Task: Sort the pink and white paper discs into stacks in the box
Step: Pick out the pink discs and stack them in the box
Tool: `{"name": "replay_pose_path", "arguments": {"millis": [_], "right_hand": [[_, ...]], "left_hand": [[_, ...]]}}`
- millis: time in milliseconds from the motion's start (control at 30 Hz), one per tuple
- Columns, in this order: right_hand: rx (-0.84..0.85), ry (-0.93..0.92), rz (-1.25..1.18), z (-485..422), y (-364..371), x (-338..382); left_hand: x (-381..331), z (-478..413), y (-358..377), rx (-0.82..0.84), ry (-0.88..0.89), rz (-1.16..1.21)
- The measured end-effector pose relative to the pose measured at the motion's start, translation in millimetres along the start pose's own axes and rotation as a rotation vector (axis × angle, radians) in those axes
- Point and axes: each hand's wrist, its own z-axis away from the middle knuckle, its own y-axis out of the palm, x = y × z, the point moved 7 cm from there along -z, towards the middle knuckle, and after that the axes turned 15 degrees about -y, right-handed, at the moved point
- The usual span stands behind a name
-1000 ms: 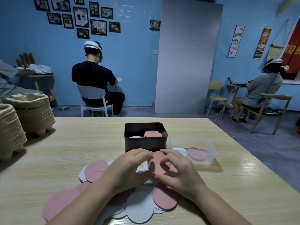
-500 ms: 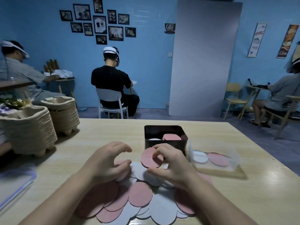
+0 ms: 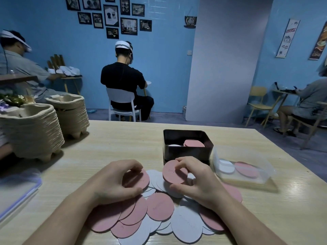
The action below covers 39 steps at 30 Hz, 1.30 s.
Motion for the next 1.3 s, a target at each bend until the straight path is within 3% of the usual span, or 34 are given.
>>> {"name": "replay_pose_path", "arguments": {"millis": [200, 500, 733, 1300], "right_hand": [[0.022, 0.0, -0.004, -0.3, 4.2, -1.2], [-0.01, -0.033, -0.015, -0.5, -0.3, 0.7], [-0.096, -0.122, 0.013, 0.0, -11.7, 6.9], [-0.2, -0.058, -0.08, 1.5, -16.2, -0.2]], "left_hand": [[-16.0, 2.4, -4.9, -0.108, 0.053, 0.011], [-59.3, 3.0, -8.9, -0.27, 0.291, 0.0], [-86.0, -18.6, 10.0, -0.258, 0.361, 0.053], [-59.1, -17.1, 26.2, -0.268, 0.232, 0.121]]}}
